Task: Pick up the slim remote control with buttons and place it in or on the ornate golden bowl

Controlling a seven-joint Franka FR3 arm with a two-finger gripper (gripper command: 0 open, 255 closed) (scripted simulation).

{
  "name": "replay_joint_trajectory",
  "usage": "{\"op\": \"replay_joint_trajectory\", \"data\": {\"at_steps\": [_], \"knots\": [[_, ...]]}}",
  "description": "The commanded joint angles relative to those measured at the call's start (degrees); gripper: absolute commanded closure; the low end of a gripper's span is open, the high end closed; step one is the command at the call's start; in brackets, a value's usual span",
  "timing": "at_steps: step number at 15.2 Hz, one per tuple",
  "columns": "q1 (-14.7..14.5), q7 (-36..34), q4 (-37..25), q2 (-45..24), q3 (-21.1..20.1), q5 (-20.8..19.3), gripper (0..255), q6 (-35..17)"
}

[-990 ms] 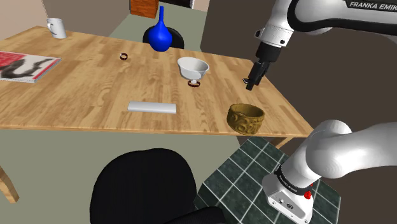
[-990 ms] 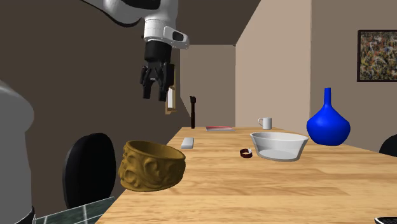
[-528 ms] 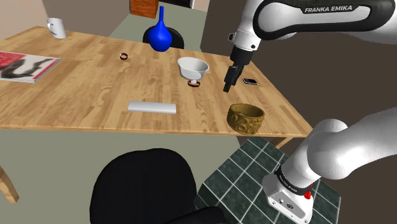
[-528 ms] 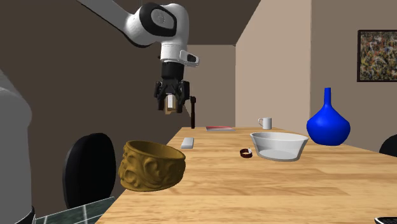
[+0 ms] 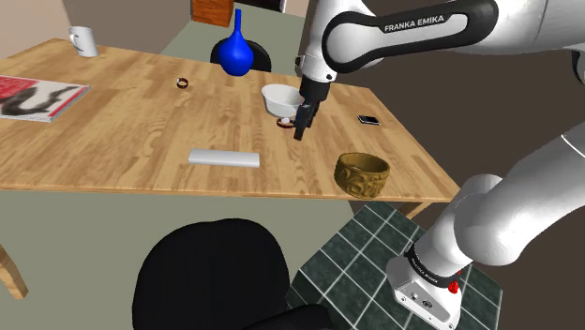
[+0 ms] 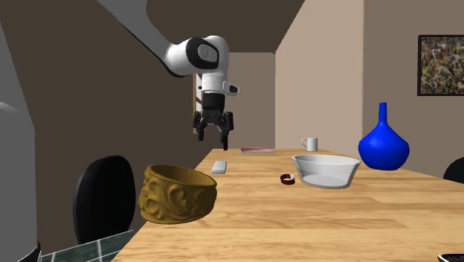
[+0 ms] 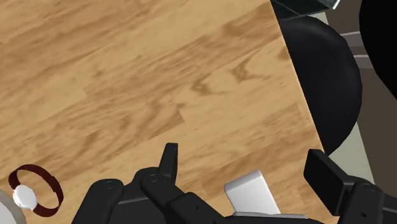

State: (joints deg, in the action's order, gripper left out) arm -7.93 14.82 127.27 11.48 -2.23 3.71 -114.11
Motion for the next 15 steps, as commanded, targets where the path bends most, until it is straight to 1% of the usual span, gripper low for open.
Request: {"op": "replay_joint_trajectory", "data": {"at_steps": [1,8,15], "knots": [[-1.0,0.0,-2.6,-4.1,-1.2,-0.4,0,-1.8],[-3.7,0.8,-13.6,-17.9,-3.9,-3.4,0,-5.5],[-7.3,1.2,-27.1,-31.7,-5.8,-7.8,0,-6.4]]}}
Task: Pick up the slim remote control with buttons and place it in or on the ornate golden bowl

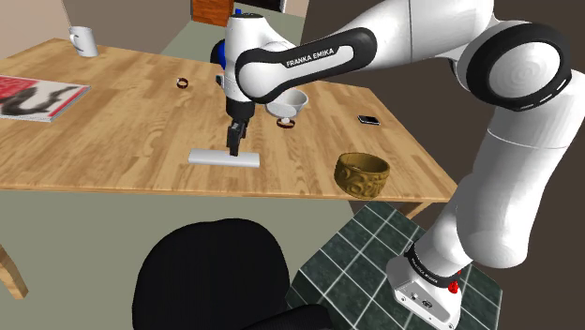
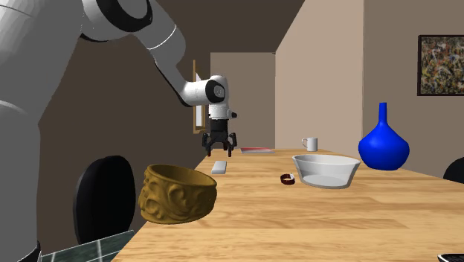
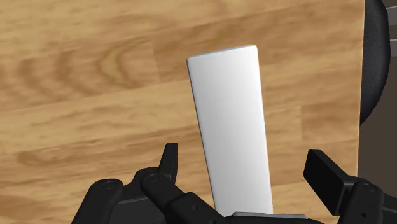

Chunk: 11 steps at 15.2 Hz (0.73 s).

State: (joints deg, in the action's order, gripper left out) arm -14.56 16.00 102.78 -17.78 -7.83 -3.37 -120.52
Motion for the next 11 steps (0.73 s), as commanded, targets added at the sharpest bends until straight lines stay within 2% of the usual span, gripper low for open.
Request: {"op": "replay_joint_trajectory", "data": {"at_steps": [1,11], "knots": [[-1.2,0.1,-4.8,-4.5,-0.4,-1.4,0,0.2],[-1.5,-0.2,-3.3,-7.7,-0.2,-2.1,0,-4.6]]}}
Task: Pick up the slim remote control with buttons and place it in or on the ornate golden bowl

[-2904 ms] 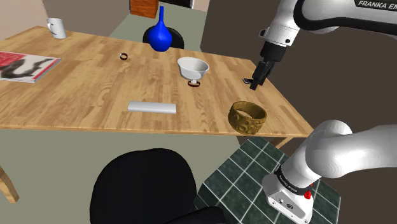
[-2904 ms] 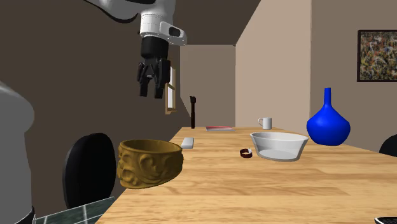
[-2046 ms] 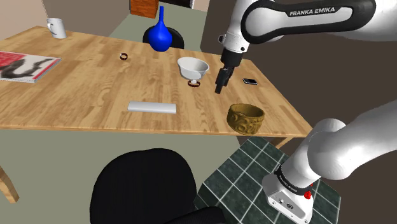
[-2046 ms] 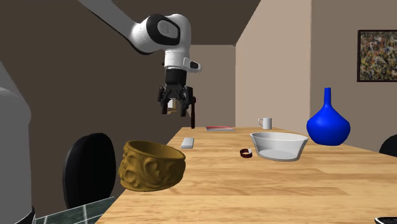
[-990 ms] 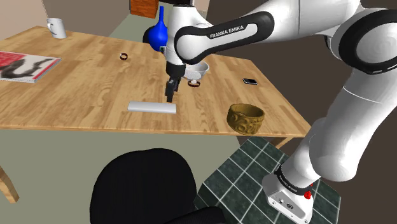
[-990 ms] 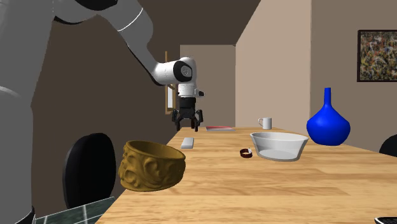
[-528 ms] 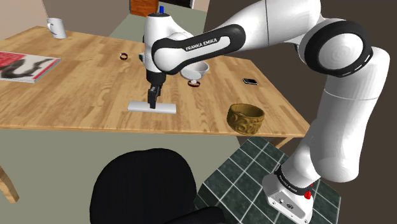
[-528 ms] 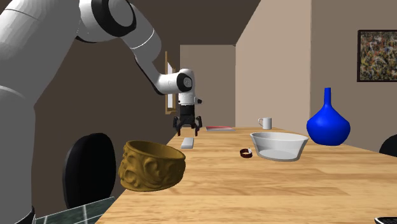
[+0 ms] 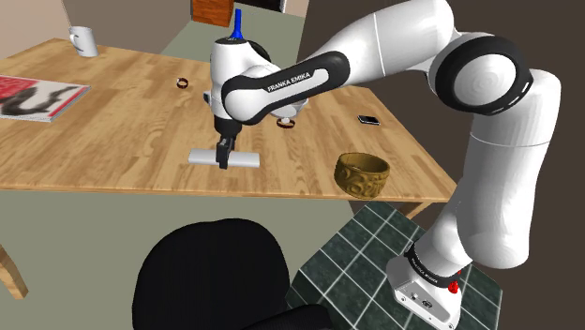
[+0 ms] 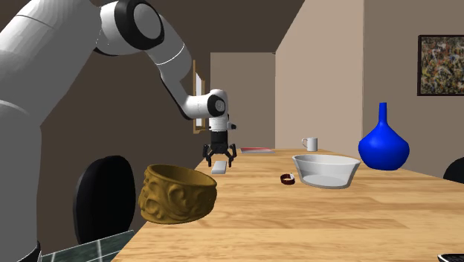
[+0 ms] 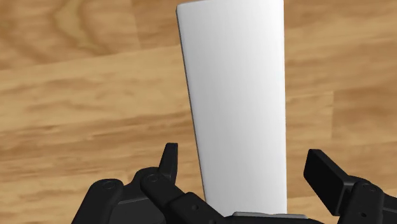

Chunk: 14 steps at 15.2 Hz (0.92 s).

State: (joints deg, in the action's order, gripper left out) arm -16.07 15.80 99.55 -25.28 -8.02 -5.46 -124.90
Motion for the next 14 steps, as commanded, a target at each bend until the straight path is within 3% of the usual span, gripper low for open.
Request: {"op": "replay_joint_trajectory", "data": {"at_steps": [1,6,7,14], "knots": [[0.0,0.0,0.0,-0.2,0.0,0.0,0,-0.2],[0.0,0.0,0.0,-0.2,0.0,0.0,0,-0.2],[0.0,0.0,0.0,-0.2,0.0,0.0,255,-0.2],[0.0,0.0,0.0,-0.1,0.0,0.0,255,-0.2]]}}
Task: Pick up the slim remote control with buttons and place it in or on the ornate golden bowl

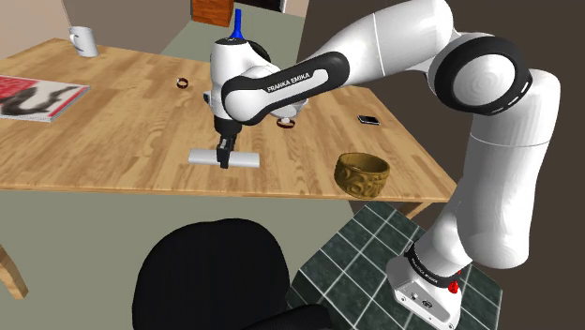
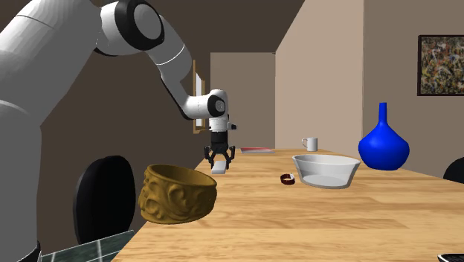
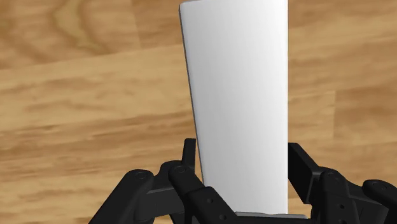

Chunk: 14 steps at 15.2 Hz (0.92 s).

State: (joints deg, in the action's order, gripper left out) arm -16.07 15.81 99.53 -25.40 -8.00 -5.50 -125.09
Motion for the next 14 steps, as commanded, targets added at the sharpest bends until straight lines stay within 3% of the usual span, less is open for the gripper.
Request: {"op": "replay_joint_trajectory", "data": {"at_steps": [1,14], "knots": [[0.0,0.0,0.0,0.0,0.0,0.0,255,0.0],[0.2,0.6,-3.9,3.8,-0.4,0.8,255,7.7]]}}
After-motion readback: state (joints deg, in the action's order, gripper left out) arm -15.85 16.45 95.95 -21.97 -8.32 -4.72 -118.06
